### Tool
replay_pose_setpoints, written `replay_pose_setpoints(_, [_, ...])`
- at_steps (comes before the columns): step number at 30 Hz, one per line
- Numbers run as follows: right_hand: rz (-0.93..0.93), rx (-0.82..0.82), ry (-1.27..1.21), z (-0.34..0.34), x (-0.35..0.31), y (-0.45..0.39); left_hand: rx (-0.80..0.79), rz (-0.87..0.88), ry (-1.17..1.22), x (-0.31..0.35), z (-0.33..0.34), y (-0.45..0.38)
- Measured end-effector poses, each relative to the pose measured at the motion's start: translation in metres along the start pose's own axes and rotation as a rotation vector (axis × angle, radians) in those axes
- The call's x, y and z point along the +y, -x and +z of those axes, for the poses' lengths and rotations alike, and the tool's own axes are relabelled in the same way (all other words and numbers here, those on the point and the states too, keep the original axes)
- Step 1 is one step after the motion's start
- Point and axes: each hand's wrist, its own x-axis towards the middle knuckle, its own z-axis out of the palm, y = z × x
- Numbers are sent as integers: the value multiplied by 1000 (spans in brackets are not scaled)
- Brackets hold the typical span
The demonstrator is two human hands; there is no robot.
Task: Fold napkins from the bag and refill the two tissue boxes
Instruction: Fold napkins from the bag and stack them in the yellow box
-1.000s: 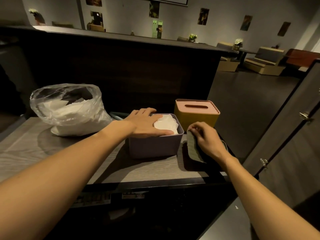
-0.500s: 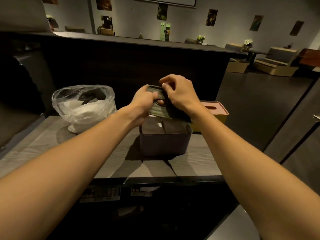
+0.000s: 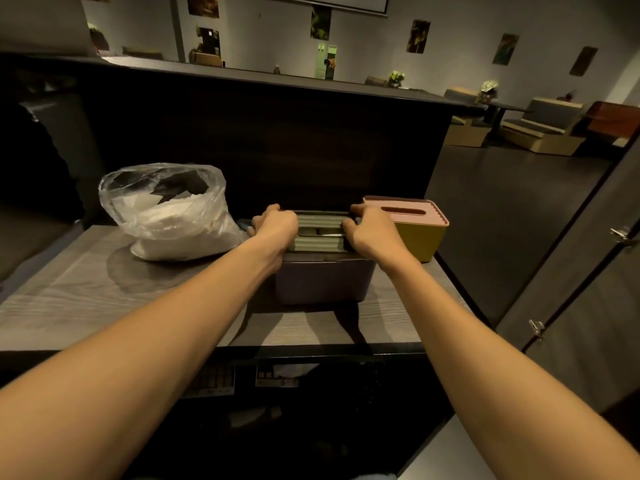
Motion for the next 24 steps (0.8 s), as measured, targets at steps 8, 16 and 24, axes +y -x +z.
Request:
replay_pose_setpoints(8, [-66, 3, 109, 12, 6, 6, 6, 31, -120, -3, -1, 27])
replay_pose_setpoints(16, [-74, 4, 215, 19, 5, 5, 15, 117, -256, -3, 0, 26])
replay_pose_setpoints(24, [-204, 60, 510, 24, 3, 12, 9, 124, -290, -3, 11, 36])
